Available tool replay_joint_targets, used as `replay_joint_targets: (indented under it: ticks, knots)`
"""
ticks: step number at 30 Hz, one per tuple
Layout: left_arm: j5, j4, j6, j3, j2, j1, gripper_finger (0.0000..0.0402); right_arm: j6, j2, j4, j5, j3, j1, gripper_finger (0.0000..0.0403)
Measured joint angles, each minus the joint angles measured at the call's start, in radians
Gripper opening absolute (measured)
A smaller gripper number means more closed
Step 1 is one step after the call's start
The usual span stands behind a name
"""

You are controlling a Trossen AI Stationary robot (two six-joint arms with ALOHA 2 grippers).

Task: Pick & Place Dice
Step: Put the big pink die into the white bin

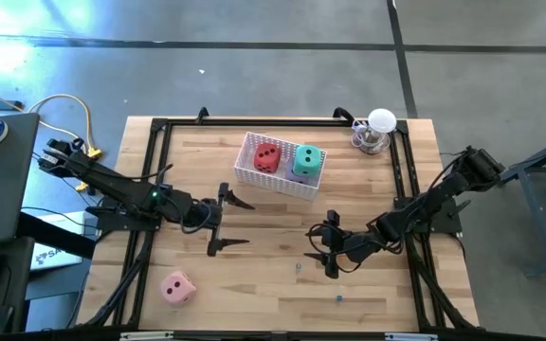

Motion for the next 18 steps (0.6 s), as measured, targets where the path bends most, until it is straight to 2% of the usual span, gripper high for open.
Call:
replay_joint_targets:
  ticks: [4, 8, 11, 14, 18]
  knots:
    - [0.0, 0.001, 0.014, -0.001, 0.0, 0.0, 0.04, 0.0, 0.0, -0.002, 0.0, 0.0, 0.0, 0.0262]
    - [0.0, 0.001, -0.088, -0.001, 0.0, 0.0, 0.04, 0.0, 0.0, -0.014, 0.0, 0.0, 0.0, 0.0262]
    - [0.0, -0.027, -0.099, -0.001, 0.0, -0.002, 0.04, 0.0, 0.0, -0.015, 0.0, 0.0, 0.0, 0.0262]
    - [0.0, -0.163, -0.102, 0.044, 0.001, -0.018, 0.04, 0.0, 0.0, -0.015, 0.0, 0.0, 0.0, 0.0262]
    - [0.0, -0.441, -0.14, 0.176, 0.013, -0.071, 0.04, 0.0, 0.0, -0.015, 0.0, 0.0, 0.0, 0.0262]
